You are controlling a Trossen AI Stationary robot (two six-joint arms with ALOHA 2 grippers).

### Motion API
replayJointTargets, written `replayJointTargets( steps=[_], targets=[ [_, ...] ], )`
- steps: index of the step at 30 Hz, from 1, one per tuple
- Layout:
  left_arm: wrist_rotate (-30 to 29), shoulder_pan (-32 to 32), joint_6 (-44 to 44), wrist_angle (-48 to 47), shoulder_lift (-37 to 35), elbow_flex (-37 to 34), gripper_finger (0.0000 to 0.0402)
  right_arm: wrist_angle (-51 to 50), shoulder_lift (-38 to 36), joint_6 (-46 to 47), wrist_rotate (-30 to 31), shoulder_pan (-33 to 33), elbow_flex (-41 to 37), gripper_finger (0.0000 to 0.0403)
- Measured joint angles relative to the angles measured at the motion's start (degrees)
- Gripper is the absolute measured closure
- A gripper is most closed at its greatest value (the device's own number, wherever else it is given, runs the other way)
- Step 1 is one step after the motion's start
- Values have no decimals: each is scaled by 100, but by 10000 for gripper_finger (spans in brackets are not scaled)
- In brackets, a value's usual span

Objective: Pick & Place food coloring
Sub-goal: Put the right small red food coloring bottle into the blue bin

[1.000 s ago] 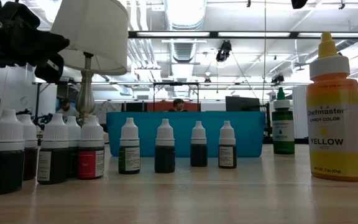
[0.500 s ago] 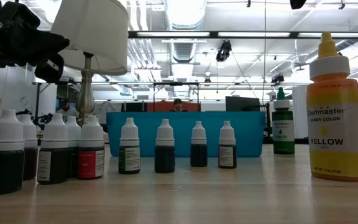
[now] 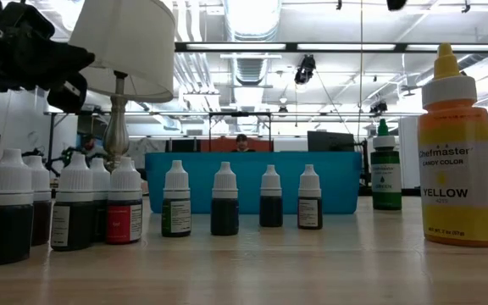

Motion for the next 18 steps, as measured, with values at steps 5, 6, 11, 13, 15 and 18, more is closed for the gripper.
replayJointTargets(
  steps=[5,6,11,13,15,18],
  targets=[
    [0,0,0,-2,0,0,402,573,156,-552,-74,-21,99,394],
    [0,0,-1,-2,0,0,402,570,196,-547,-68,-31,175,394],
    [0,0,-1,0,0,0,402,229,438,-498,-40,-40,676,394],
    [0,0,-1,-2,0,0,402,-121,566,-487,-50,-37,967,394],
    [0,-1,-2,-1,0,0,402,-553,721,-429,-50,-37,1268,394],
    [0,0,-2,0,0,0,402,-1052,998,-322,-49,-37,1700,394]
  ],
)
